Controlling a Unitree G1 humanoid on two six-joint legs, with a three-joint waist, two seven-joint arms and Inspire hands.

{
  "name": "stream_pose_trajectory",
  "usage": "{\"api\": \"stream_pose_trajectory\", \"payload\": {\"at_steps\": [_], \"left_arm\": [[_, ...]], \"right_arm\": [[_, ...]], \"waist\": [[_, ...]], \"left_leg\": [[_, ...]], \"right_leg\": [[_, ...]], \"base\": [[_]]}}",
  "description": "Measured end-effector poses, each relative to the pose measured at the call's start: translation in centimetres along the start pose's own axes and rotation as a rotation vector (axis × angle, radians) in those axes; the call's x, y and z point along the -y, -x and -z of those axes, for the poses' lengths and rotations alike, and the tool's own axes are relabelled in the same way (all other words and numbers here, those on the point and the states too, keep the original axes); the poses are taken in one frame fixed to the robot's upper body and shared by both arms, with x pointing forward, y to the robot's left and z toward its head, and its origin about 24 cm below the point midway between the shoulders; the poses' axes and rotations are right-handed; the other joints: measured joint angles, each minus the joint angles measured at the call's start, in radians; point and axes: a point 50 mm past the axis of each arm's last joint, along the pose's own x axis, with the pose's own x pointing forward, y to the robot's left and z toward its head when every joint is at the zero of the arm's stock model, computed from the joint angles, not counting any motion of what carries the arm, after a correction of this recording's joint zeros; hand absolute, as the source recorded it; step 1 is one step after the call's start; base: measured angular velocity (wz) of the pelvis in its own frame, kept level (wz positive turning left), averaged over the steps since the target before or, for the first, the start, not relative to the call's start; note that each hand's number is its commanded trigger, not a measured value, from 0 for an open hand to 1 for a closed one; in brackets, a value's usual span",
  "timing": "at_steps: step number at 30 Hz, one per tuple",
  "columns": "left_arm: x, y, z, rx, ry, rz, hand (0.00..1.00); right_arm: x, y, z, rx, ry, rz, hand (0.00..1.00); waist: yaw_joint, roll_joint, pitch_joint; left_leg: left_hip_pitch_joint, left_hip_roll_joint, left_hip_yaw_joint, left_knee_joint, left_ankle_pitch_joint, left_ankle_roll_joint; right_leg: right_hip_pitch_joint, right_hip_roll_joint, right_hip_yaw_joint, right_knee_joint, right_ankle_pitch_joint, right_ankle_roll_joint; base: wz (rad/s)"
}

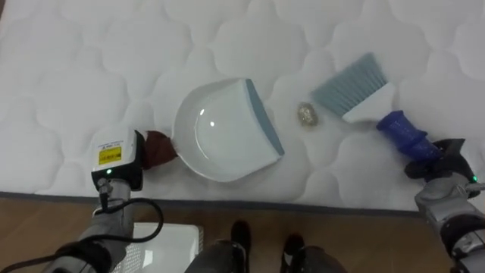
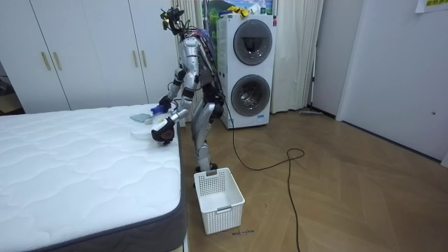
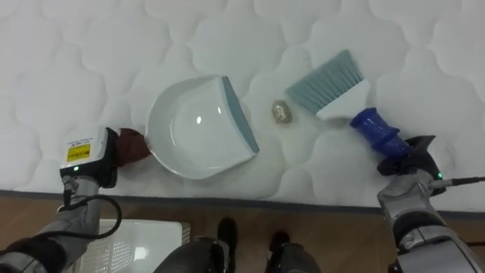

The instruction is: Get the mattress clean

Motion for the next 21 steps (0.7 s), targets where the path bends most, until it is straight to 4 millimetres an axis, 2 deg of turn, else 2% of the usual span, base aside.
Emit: {"api": "stream_pose_trajectory", "payload": {"at_steps": [3,7,13,17,21], "left_arm": [[-0.1,-0.1,0.1,0.000,-0.006,-0.011,1.00],[-0.5,-0.2,0.9,0.001,-0.040,-0.028,1.00],[-0.9,-0.3,1.3,0.012,-0.094,-0.063,1.00],[-1.8,-0.7,2.3,0.034,-0.159,-0.100,1.00],[-1.9,-0.7,2.5,0.034,-0.196,-0.103,1.00]], "right_arm": [[0.2,0.0,0.4,-0.022,0.016,0.027,1.00],[0.4,-0.2,0.4,-0.036,0.035,0.036,1.00],[3.4,-1.5,0.6,-0.006,0.116,0.146,1.00],[4.9,-2.0,0.1,0.089,0.293,0.213,1.00],[5.9,-2.3,-0.3,0.179,0.486,0.248,1.00]], "waist": [[-0.003,-0.004,0.0000],[-0.006,-0.026,-0.0037],[-0.007,-0.044,-0.0039],[-0.005,-0.075,-0.0050],[-0.002,-0.089,-0.0064]], "left_leg": [[-0.003,0.002,0.000,0.011,-0.002,0.001],[-0.002,0.005,0.004,0.019,-0.002,0.000],[-0.002,0.009,0.008,0.028,-0.002,0.000],[-0.002,0.014,0.012,0.032,-0.005,-0.003],[0.005,0.016,0.011,0.038,-0.006,-0.004]], "right_leg": [[0.000,0.000,0.000,0.009,-0.001,-0.002],[-0.003,0.002,0.006,0.013,-0.006,-0.006],[-0.001,0.007,0.012,0.015,-0.004,-0.005],[-0.003,0.007,0.008,0.021,-0.005,-0.010],[0.007,0.006,0.004,0.018,-0.004,-0.011]], "base": [[0.00],[-0.03],[-0.02],[-0.02],[-0.01]]}}
